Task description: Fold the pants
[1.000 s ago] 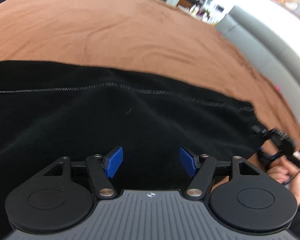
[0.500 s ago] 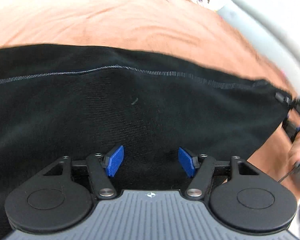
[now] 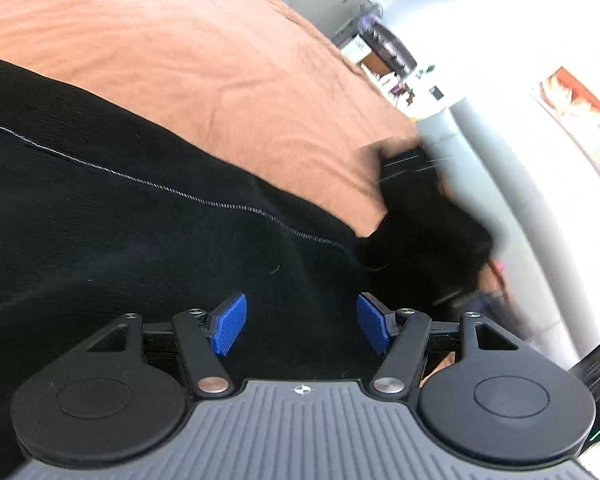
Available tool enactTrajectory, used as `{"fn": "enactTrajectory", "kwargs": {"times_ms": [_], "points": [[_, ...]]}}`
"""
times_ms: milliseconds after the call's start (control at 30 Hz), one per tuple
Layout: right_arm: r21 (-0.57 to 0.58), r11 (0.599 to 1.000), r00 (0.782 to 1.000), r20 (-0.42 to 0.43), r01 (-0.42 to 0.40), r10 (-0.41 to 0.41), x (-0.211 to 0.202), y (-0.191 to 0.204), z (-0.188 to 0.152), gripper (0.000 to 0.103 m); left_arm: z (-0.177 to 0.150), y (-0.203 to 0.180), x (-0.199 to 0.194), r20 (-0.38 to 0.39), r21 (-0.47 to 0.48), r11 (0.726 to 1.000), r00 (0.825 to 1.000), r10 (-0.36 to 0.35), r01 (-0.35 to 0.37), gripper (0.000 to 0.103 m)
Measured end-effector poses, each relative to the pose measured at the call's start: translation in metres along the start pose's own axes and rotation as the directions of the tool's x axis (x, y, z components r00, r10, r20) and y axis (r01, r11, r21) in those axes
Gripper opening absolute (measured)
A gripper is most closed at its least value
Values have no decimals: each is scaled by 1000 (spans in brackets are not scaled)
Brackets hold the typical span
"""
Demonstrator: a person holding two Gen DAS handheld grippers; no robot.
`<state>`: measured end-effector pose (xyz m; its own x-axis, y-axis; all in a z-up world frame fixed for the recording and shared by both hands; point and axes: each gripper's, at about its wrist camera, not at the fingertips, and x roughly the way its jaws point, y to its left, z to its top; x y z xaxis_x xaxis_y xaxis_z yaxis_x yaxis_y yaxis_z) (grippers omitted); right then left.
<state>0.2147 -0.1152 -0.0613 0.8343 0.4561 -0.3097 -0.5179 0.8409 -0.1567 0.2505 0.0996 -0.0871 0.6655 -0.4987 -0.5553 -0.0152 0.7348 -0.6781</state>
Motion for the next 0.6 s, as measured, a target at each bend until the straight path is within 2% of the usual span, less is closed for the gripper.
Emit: {"fn": "enactTrajectory", "kwargs": {"times_ms": [67, 133, 167, 200, 233, 267, 300, 367, 433, 500, 567, 600], "points": [[-133, 990, 997, -62, -43, 35, 11, 34, -11, 14, 0, 4, -5, 3, -11, 1000, 1000, -5, 5, 74], [-279, 956, 988, -147, -94, 54, 25, 67, -28, 15, 1, 8, -7, 3, -15, 1000, 1000, 2, -2, 74], [-350, 930, 980, -192, -115, 49, 30, 82, -39, 20, -1, 13, -9, -1, -19, 1000, 1000, 5, -6, 74], [-427, 892, 965, -261, -150, 37, 37, 97, -51, 30, -2, 15, -8, -5, -26, 1000, 1000, 7, -8, 75], [-497, 851, 953, -303, -170, 13, 41, 109, -60, 30, -2, 17, -7, -12, -34, 999, 1000, 7, -7, 75], [-553, 819, 959, -283, -156, -8, 37, 117, -64, 30, -2, 20, -8, -17, -44, 999, 1000, 5, -6, 75], [-568, 810, 962, -273, -147, -17, 33, 120, -63, 33, -1, 22, -6, -23, -53, 999, 1000, 1, -2, 76], [-485, 853, 951, -307, -194, 41, 24, 108, -47, 40, -1, 24, 1, -34, -68, 998, 999, -9, 7, 77], [-311, 916, 938, -309, -254, 155, 10, 86, -26, 47, -2, 23, 4, -44, -74, 997, 999, -19, 15, 77], [-95, 948, 925, -269, -302, 268, -7, 51, -12, 49, 0, 17, 10, -50, -67, 997, 998, -29, 26, 77], [60, 970, 944, -221, -237, 245, -17, 19, -7, 47, 0, 10, 13, -43, -49, 997, 998, -54, 51, 77], [116, 975, 955, -206, -192, 212, -20, 5, -7, 35, -2, 4, 16, -40, -41, 997, 997, -63, 62, 77]]}}
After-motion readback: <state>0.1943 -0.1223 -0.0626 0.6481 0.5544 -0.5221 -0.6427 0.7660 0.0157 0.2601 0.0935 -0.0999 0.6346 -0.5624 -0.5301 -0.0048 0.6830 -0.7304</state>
